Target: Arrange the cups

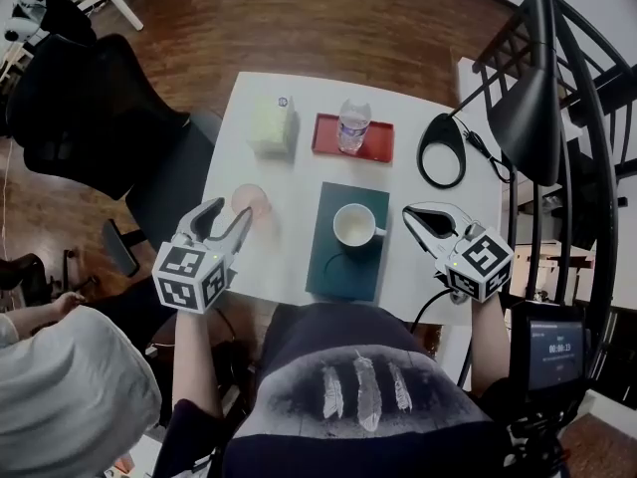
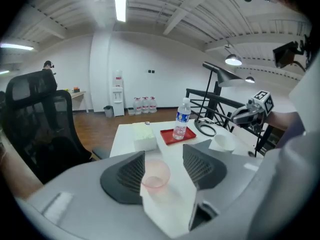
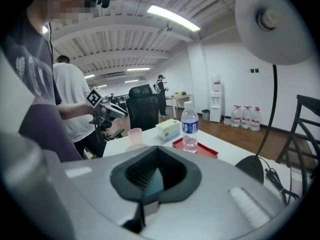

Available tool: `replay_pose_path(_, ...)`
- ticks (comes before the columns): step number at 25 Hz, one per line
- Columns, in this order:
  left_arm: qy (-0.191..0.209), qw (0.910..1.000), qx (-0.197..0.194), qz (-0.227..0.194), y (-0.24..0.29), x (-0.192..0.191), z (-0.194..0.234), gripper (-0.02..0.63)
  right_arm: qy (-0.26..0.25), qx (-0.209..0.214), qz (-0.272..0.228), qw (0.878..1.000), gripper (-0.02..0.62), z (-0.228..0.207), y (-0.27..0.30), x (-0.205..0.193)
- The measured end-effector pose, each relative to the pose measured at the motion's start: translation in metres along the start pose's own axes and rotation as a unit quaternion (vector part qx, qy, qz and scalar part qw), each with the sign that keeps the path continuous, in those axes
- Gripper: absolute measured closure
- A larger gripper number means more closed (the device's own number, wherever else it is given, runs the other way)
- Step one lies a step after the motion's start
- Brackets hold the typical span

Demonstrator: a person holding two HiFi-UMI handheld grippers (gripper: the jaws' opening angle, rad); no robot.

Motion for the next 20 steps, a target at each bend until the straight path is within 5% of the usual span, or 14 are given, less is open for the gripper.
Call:
replay_pose_path(5,0.047,0.9984,-0.006,0.029,0.008,-0.026,0.028,0.285,-0.003,0.000,0.007,1.000,0.592,0.001,-0.001,-0.002)
replay_pose_path(9,0.068,0.9934,-0.078,0.049,0.014,-0.042,0.029,0.120,-0.003,-0.004,0.007,1.000,0.592,0.000,-0.001,0.001)
replay_pose_path(12,0.117,0.9803,-0.138,0.079,0.029,-0.059,0.016,0.008,-0.005,-0.004,0.013,1.000,0.592,0.002,0.001,0.001)
replay_pose_path(15,0.158,0.9705,-0.156,0.094,0.045,-0.075,0.012,0.002,-0.017,-0.002,0.017,1.000,0.592,0.005,0.006,0.002)
replay_pose_path(20,0.153,0.9730,-0.157,0.072,0.069,-0.091,0.021,0.003,-0.014,-0.005,0.016,1.000,0.592,0.003,0.008,0.006)
Point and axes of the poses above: the fingertips, and each gripper's own axes: y forward along the fingers, z to its left, x out of its top, the point moved 7 cm from there along -y, backward along the fingers, and after that the axes turned 11 degrees about -z, right-handed, at the moved point
